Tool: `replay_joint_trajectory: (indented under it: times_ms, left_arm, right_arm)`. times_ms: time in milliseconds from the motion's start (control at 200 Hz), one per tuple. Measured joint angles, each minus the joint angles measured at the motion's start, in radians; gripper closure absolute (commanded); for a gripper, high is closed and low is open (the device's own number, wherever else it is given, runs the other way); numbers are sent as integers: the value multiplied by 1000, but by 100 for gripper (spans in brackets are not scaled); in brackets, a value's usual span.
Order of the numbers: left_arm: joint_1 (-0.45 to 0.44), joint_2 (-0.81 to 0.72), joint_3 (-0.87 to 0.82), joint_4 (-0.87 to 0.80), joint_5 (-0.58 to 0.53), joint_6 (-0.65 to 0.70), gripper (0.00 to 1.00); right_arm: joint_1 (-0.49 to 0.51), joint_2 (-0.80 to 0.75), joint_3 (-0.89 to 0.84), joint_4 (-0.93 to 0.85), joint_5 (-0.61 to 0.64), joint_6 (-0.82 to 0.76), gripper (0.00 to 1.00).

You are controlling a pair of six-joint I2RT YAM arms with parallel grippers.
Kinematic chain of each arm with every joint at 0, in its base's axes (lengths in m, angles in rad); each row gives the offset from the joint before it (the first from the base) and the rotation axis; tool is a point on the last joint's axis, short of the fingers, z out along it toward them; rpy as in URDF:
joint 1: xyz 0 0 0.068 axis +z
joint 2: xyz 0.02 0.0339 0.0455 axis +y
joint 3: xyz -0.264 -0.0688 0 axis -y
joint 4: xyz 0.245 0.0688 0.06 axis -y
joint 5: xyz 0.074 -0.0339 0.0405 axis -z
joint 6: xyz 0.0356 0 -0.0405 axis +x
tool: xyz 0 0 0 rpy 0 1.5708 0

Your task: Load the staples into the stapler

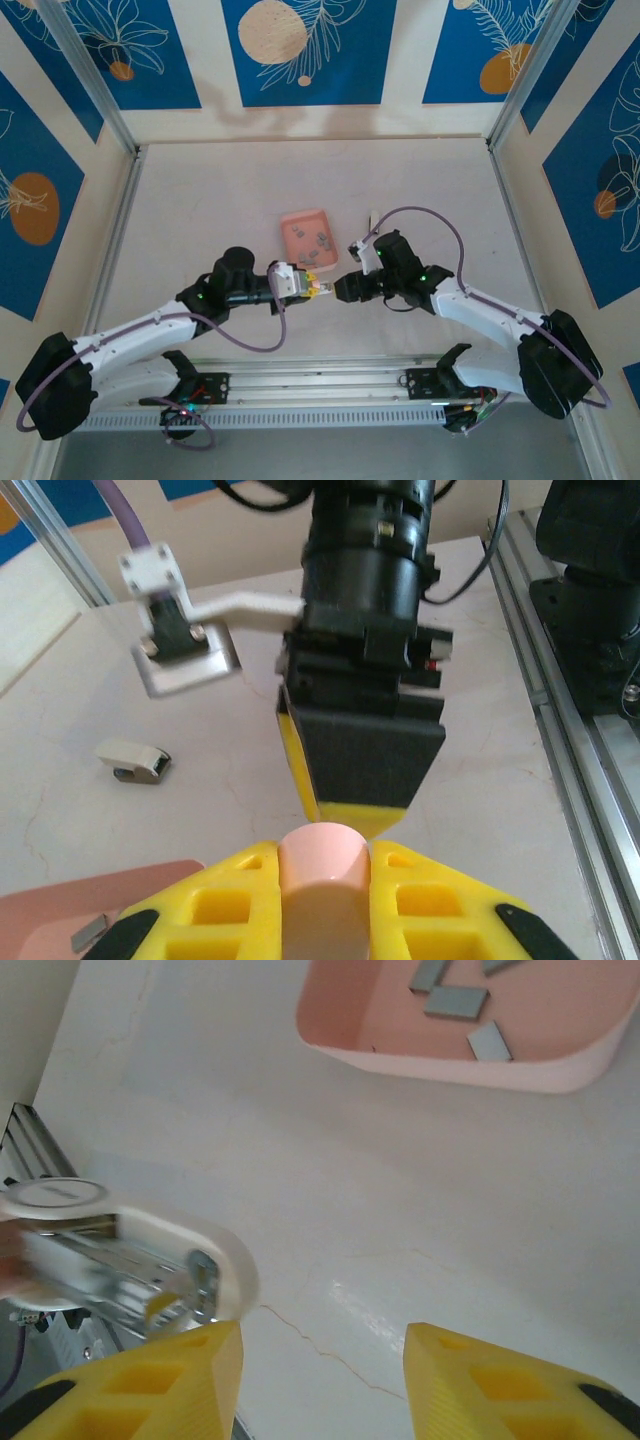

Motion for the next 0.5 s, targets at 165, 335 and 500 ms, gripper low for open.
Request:
replay_joint_trajectory:
  times_ms: [165, 335, 500]
  left_arm:
    - [26, -21, -5, 26, 37, -28, 88]
    - [121, -82, -72, 127, 56, -129, 90]
    - [116, -89, -71, 122, 68, -131, 89]
  right_arm:
    - [0, -11, -27, 12, 5, 1, 48]
    - [1, -132, -53, 18, 31, -51, 45]
    - [23, -259, -97, 97, 25, -211, 41]
